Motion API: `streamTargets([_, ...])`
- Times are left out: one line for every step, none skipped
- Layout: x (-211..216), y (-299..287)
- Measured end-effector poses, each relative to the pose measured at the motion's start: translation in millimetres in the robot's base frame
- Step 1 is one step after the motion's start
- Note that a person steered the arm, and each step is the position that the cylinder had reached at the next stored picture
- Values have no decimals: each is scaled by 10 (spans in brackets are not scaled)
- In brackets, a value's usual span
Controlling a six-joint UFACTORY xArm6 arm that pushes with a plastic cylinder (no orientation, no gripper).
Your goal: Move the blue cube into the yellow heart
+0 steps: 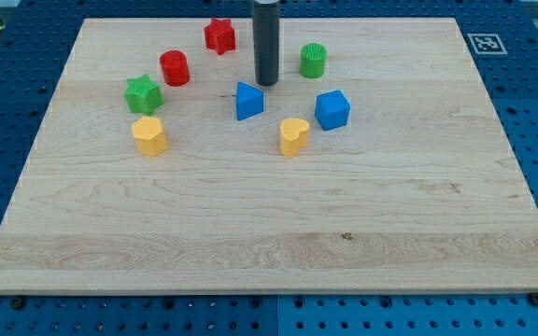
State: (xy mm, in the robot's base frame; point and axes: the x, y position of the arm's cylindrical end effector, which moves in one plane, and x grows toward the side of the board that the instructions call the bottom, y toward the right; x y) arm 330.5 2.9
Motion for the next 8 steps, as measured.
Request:
streamTargets([0, 570])
streamTargets([47, 1128])
streamTargets([264, 1395])
streamTargets([530, 1377])
streamTargets([537, 1343])
streamTargets([539, 1025])
streamTargets([538, 624])
streamTargets([538, 314])
